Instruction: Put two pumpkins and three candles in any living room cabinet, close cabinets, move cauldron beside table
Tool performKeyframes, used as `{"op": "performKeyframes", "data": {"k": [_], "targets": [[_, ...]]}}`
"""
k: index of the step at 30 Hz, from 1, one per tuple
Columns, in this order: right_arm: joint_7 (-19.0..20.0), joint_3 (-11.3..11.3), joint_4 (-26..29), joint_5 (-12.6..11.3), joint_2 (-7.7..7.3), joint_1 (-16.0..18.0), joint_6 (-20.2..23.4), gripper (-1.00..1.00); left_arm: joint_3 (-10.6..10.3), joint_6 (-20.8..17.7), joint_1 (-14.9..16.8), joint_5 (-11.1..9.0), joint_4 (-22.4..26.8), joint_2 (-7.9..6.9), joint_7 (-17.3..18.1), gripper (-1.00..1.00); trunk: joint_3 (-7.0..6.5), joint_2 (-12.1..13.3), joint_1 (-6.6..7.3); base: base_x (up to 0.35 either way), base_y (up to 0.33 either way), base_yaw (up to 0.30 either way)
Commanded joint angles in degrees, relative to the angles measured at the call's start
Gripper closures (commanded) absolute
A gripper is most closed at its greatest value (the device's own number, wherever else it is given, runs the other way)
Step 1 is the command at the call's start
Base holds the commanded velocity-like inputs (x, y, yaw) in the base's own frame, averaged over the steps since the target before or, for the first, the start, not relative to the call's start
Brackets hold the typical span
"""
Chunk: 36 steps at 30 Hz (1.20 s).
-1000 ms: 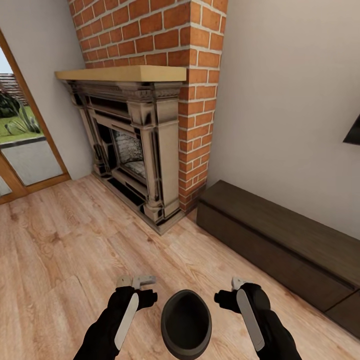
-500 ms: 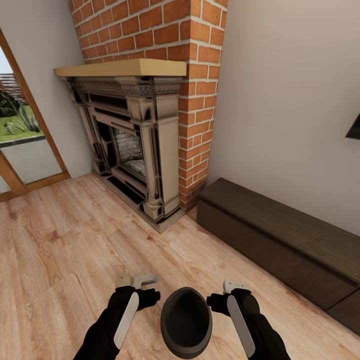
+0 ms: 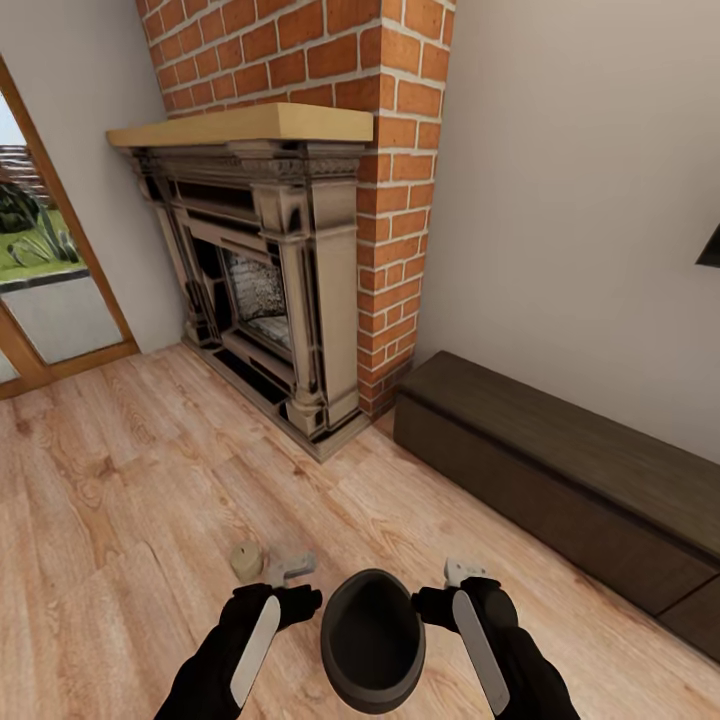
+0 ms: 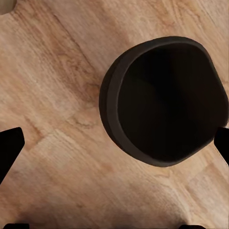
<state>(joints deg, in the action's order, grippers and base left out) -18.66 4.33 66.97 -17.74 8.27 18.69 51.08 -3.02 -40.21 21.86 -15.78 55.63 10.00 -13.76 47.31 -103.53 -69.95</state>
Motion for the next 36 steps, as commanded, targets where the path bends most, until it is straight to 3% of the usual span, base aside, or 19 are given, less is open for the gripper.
{"op": "performKeyframes", "data": {"k": [1,8,12,15,20,31,36], "targets": [[-0.6,0.1,0.0,-0.6,-0.01,0.0,0.1,-1.0,-0.1,0.7,0.0,-0.6,-0.1,0.0,-0.5,-1.0,0.24,-0.4,-0.22,0.0,0.0,0.0],[-0.6,0.0,-0.1,-0.7,-0.01,0.1,0.1,-1.0,-0.1,4.5,0.0,-0.6,-3.3,0.0,-0.5,-1.0,1.49,-3.2,-1.76,0.0,0.0,0.0],[-0.6,0.0,-0.1,-0.7,-0.01,0.1,0.0,-1.0,-2.1,4.9,0.0,-0.8,-3.5,0.0,-0.5,-1.0,2.21,-4.9,-2.64,0.0,0.0,0.0],[-0.5,0.0,-0.3,-0.7,-0.01,0.1,-0.7,-1.0,-4.1,4.9,0.0,-2.9,-3.5,0.0,-0.5,-1.0,2.75,-6.1,-3.29,0.0,0.0,0.0],[-0.4,0.0,-1.5,-0.6,-0.01,0.1,-1.8,-1.0,-4.5,5.0,0.0,-4.5,-3.5,0.0,-0.4,-1.0,3.65,-8.1,-4.39,0.0,0.0,0.0],[-0.3,0.1,-1.8,-0.6,-0.01,0.1,-1.9,-1.0,-4.7,6.2,0.0,-4.8,-3.8,0.0,-0.4,-1.0,5.62,-12.5,-6.81,0.0,0.0,0.0],[-0.3,0.1,-1.8,-0.6,-0.01,0.1,-1.9,-1.0,-7.2,7.9,0.0,-5.0,-3.8,0.0,-0.4,-1.0,6.52,-14.5,-7.91,0.0,0.0,0.0]]}}
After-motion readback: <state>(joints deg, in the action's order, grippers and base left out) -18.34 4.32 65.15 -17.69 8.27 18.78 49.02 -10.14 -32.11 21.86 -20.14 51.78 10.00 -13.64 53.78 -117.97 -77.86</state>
